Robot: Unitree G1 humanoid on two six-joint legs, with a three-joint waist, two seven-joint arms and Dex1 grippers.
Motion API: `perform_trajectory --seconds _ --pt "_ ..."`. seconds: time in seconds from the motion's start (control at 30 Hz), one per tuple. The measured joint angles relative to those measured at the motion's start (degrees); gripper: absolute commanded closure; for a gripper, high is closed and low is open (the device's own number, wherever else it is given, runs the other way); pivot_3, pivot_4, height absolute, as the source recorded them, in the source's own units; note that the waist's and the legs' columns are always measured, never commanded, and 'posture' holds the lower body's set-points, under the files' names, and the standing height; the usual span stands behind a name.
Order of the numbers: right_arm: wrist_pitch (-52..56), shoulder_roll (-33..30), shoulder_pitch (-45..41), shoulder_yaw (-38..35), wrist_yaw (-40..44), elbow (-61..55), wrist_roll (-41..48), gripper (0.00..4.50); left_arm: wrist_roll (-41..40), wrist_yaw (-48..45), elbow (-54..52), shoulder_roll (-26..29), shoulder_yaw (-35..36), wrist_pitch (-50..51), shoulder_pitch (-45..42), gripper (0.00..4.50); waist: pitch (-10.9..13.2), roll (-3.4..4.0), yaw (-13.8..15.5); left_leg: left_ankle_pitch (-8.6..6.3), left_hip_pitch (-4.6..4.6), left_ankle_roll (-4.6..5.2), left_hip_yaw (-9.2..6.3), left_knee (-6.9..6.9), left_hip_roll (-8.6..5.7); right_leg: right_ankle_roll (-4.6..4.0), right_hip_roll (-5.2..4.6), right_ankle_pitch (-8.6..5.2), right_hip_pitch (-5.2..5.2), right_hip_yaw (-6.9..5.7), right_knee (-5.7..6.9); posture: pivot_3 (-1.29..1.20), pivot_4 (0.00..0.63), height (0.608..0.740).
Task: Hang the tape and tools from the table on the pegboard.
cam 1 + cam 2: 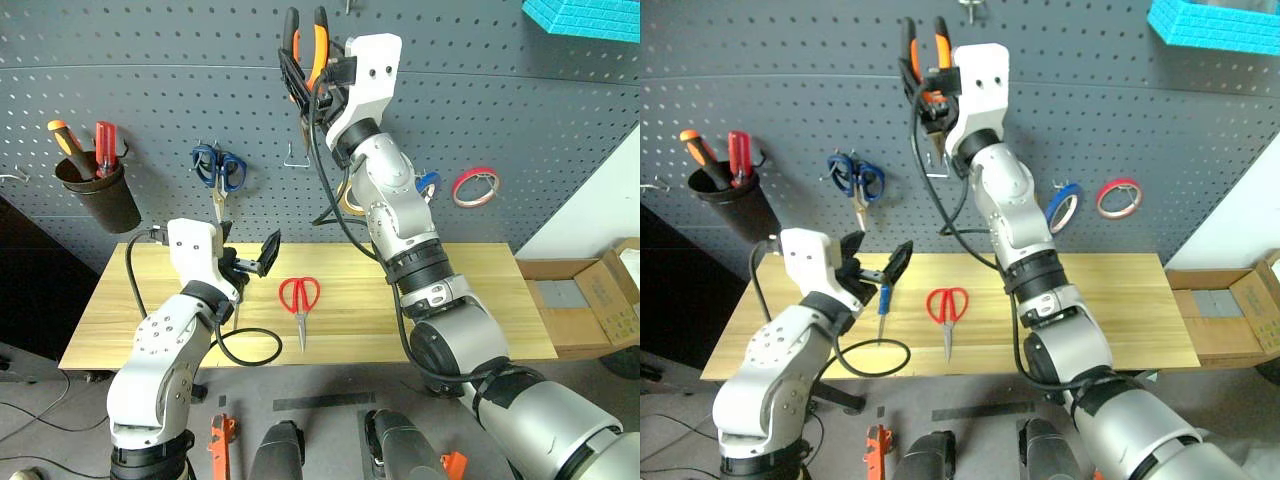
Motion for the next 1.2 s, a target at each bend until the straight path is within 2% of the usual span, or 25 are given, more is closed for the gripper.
perform_trajectory --seconds 0.2,0.43,0.57,0.8,0.9,1.2 --pt "-8.42 0.37 -5.22 -1.09 -5.32 8.34 -0.03 1.62 -0.01 -2.21 7.44 2.60 0.09 -0.60 -8.06 0.00 0.27 0.08 0.68 0.00 -0.02 0.01 -0.04 -0.02 0.02 -0.09 0.03 -0.06 -0.04 -0.06 0.01 0.10 0.213 0.740" --pt "-13.15 0.42 -5.99 -1.67 -8.96 15.14 -0.56 1.62 -0.11 -3.70 10.00 5.07 1.21 -0.55 -9.03 0.00 1.72 0.15 0.85 -0.01 -0.02 0.02 -0.20 -0.04 0.06 -0.25 0.02 -0.17 -0.05 -0.20 0.15 0.14 0.278 0.740" --pt "-15.54 0.53 -6.23 -1.80 -9.80 16.62 -0.64 1.62 -0.46 -4.20 10.28 6.83 2.64 0.76 -9.95 0.00 3.09 0.09 0.96 0.00 0.00 0.02 -0.24 0.04 0.00 -0.31 -0.03 -0.33 -0.22 -0.21 0.73 0.17 0.300 0.740" --pt "-18.69 0.76 -6.34 -1.21 -12.34 19.23 -1.67 1.62 -2.78 -4.10 5.57 9.95 6.36 5.77 -5.73 0.00 4.29 0.18 1.14 0.02 0.06 0.03 -0.44 0.06 0.06 -0.51 0.02 -0.52 -0.28 -0.35 1.00 0.19 0.317 0.740" --pt "-19.29 0.78 -6.34 -0.97 -13.12 19.21 -1.63 1.62 -4.12 -3.94 2.94 10.17 7.54 7.59 -4.05 0.00 4.79 0.19 1.24 0.04 0.06 0.04 -0.48 0.08 0.05 -0.26 0.02 -0.67 -0.28 -0.36 1.00 0.19 0.312 0.740" --pt "-19.41 0.82 -6.66 -1.05 -13.73 19.26 -0.38 1.62 -5.56 -2.68 1.60 10.36 9.88 9.17 -3.33 0.00 4.99 0.20 1.40 0.09 0.05 -0.01 -0.54 0.08 0.04 -0.29 0.02 -0.69 -0.28 -0.38 1.00 0.18 0.300 0.740"
